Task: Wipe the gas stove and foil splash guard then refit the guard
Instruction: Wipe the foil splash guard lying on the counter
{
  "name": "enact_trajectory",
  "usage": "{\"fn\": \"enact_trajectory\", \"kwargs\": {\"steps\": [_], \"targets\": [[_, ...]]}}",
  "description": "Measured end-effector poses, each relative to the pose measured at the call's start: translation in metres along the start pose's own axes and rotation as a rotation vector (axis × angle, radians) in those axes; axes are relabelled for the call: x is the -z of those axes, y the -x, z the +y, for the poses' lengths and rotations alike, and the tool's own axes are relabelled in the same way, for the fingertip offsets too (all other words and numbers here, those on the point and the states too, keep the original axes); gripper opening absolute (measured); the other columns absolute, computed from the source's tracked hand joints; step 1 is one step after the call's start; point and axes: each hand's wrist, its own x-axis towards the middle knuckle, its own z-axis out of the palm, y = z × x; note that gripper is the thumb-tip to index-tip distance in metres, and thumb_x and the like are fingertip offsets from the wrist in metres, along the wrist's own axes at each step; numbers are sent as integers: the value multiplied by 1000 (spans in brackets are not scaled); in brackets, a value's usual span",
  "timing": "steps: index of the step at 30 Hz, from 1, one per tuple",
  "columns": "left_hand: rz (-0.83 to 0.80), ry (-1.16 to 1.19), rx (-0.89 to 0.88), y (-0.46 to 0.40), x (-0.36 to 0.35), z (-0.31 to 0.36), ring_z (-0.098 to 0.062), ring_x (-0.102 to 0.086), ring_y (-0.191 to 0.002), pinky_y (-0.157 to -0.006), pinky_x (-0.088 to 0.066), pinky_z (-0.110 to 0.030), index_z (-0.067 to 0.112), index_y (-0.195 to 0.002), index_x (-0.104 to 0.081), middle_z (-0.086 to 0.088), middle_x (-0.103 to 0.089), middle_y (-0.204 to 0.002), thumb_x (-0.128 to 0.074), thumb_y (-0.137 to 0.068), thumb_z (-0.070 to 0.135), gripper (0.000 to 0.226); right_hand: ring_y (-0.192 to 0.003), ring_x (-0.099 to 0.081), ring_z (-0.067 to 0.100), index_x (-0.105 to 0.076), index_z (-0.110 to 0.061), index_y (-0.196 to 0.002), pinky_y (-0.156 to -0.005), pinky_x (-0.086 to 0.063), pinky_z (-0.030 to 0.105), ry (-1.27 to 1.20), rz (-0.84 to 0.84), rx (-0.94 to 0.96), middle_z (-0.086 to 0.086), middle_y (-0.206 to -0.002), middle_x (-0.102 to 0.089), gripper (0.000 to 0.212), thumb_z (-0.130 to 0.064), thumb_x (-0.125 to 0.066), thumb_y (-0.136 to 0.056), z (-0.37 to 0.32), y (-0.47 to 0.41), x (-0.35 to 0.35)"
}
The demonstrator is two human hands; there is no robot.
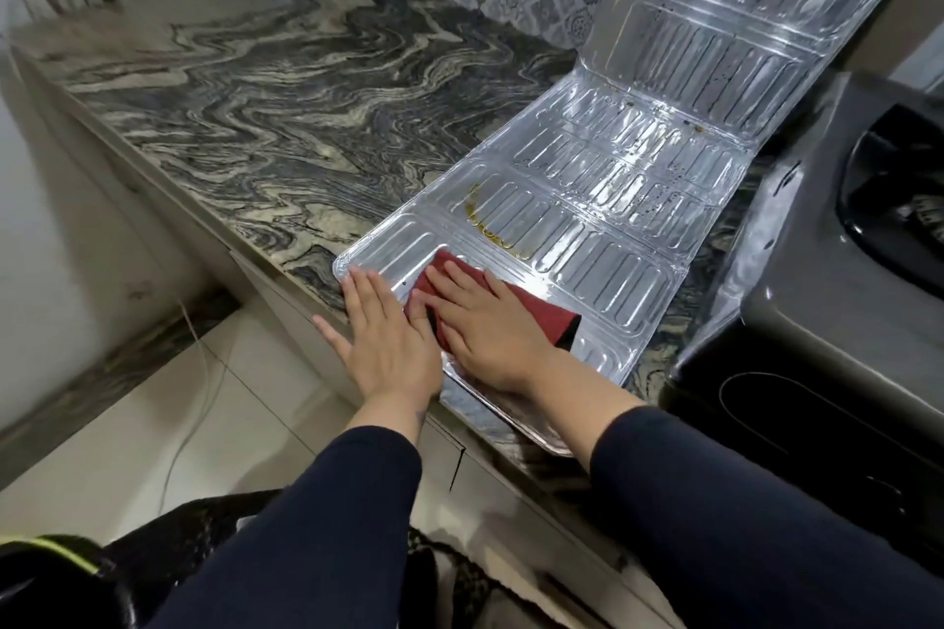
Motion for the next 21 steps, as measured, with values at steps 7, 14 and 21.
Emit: {"fn": "enact_trajectory", "kwargs": {"steps": [7, 14, 21], "targets": [[-13, 16, -4, 0, 3, 1, -15, 20, -146, -109, 20, -58, 10, -150, 12, -4, 19, -159, 4, -93, 50, 70, -149, 1, 15, -14, -31, -151, -120, -2, 46, 90, 50, -246, -6, -161, -5, 50, -37, -18, -101, 35, -34, 12], [81, -11, -188, -82, 29, -19, -14, 14, -148, -114, 13, -57, 15, -152, 4, 1, 10, -161, -5, -99, 42, 60, -149, 1, 14, -15, -32, -150, -120, 1, 45, 80, 67, -232, -7, -161, -6, 51, -39, -13, -99, 33, -34, 11], [-98, -123, -379, -116, 27, -45, -12, 12, -148, -117, 6, -57, 20, -152, 3, 6, 9, -161, 1, -99, 40, 57, -148, 2, 12, -17, -32, -150, -120, 2, 46, 37, 69, -230, -9, -161, -7, 54, -40, -12, -97, 35, -34, 11]]}}
